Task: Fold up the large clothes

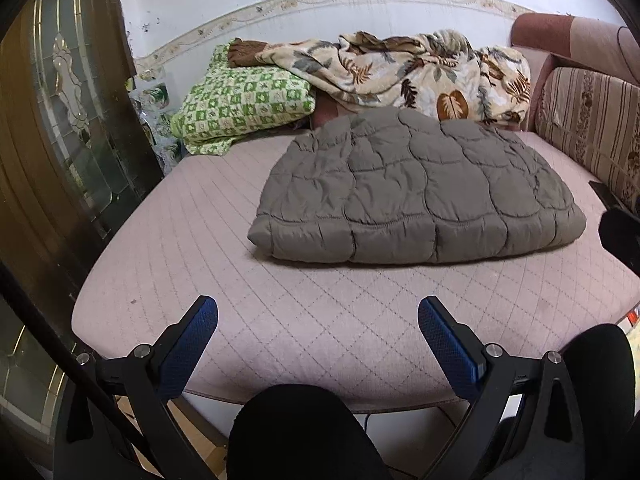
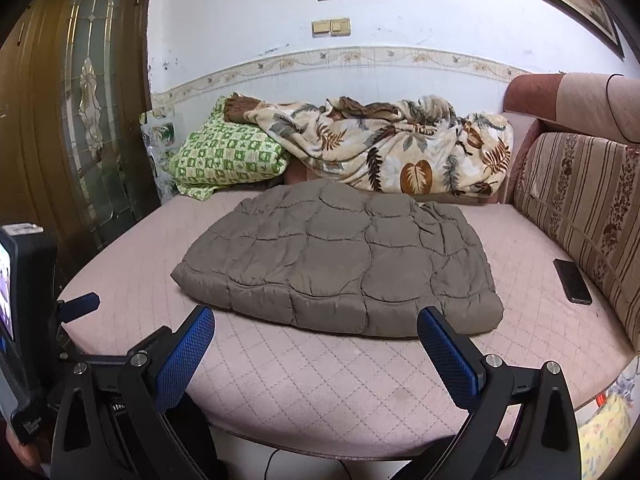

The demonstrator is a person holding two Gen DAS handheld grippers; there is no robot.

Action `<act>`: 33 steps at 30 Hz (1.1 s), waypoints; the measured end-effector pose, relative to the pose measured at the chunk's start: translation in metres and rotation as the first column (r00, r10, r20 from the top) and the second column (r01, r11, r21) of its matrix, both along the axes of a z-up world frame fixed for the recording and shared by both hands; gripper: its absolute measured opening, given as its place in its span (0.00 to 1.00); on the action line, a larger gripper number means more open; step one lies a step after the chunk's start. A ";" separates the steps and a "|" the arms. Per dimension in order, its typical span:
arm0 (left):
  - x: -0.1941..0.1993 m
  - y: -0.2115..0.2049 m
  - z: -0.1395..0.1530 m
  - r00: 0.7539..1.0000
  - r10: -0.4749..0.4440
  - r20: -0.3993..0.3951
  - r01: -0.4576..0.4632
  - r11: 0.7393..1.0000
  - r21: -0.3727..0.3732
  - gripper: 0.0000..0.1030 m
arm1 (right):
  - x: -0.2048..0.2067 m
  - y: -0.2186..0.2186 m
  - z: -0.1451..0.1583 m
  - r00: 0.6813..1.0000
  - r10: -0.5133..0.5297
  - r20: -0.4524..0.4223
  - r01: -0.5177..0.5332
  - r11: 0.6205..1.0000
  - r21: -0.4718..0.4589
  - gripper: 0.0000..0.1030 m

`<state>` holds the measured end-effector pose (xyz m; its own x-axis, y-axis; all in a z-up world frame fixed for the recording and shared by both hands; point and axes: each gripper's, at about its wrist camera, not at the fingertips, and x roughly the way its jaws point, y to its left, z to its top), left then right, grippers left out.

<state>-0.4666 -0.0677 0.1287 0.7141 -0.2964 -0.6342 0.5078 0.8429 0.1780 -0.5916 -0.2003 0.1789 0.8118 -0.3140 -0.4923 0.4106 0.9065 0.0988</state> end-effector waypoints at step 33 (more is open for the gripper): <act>0.023 -0.006 -0.021 0.998 0.003 -0.065 -0.002 1.000 0.023 0.97 | 0.027 -0.013 -0.019 0.997 0.017 -0.075 -0.014 0.999 0.030 0.99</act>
<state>-0.4435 -0.0742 0.1073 0.6719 -0.2794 -0.6859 0.5168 0.8403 0.1640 -0.5651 -0.2131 0.1594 0.7766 -0.2862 -0.5613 0.4038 0.9099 0.0947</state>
